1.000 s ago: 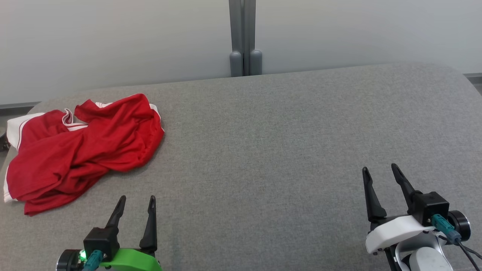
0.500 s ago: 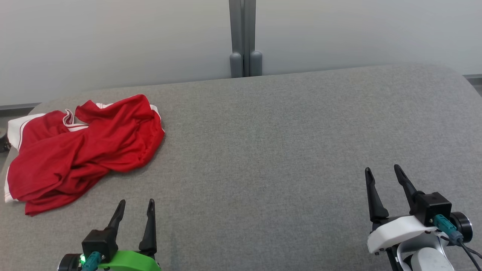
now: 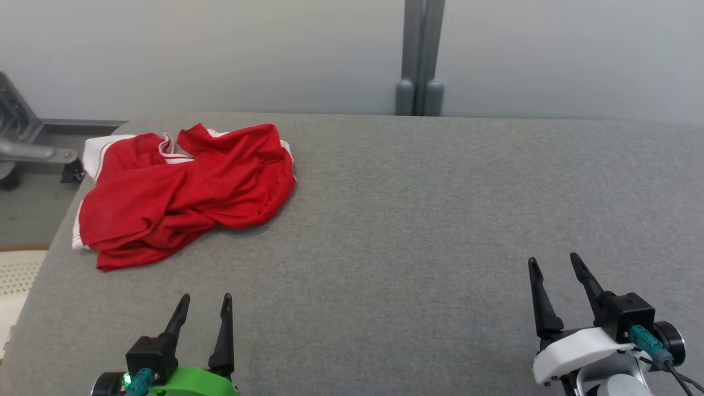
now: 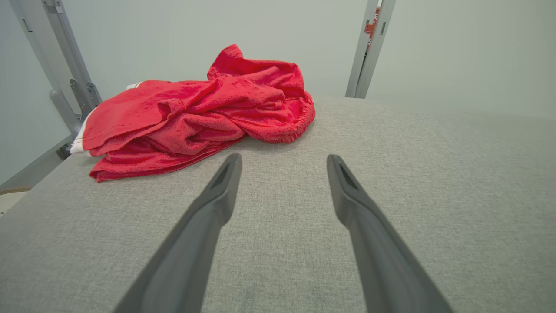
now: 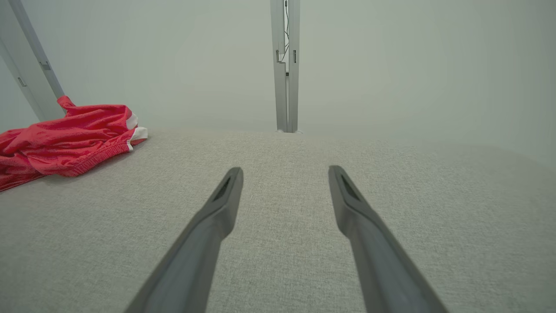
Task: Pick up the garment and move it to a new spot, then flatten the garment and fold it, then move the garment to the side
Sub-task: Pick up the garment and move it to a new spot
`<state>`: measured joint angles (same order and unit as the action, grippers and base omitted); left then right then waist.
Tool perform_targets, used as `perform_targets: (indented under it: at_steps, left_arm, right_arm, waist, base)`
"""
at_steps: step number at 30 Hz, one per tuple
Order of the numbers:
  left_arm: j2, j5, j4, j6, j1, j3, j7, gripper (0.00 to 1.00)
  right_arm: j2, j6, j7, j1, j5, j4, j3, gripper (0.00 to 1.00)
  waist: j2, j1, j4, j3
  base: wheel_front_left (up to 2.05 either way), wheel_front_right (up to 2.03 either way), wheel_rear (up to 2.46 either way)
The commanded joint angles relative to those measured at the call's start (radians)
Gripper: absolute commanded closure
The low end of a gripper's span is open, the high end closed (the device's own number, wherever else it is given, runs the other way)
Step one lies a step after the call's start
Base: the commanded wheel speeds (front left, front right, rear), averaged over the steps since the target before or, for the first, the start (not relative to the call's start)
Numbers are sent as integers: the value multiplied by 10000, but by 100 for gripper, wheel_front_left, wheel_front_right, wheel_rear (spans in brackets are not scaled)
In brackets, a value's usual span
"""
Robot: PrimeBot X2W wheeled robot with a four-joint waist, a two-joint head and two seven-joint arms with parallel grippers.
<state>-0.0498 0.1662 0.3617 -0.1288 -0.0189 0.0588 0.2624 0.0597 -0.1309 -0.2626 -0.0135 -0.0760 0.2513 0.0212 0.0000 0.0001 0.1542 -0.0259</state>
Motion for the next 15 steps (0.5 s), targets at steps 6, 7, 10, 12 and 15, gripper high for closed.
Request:
perform_targets:
  at_steps: [6,7,10,12,15]
  left_arm:
    - [-87,-37,-9,-26,376,-280,37,0]
    - [-99,-27,-16,-27,401,-305,37,0]
    - [-99,-19,-89,-28,504,-364,37,0]
    - [-96,16,-151,-29,506,-380,37,0]
    - [-82,78,-194,-29,404,-316,37,0]
  right_arm:
    - [-46,3,-35,-131,-190,58,-473,0]
    - [-46,3,-35,-157,-216,72,-516,0]
    - [-51,3,-35,-197,-237,110,-718,0]
    - [-53,3,-35,-230,-247,102,-789,0]
    - [-55,3,-35,-244,-263,89,-929,0]
  waist:
    - [0,-1,2268,-237]
    - [0,-1,2372,-238]
    - [0,-1,2576,-212]
    - [0,-1,2586,-154]
    - [0,-1,2399,23]
  base:
    - [0,0,0]
    - [0,0,0]
    - [0,0,0]
    - [0,0,0]
    - [0,0,0]
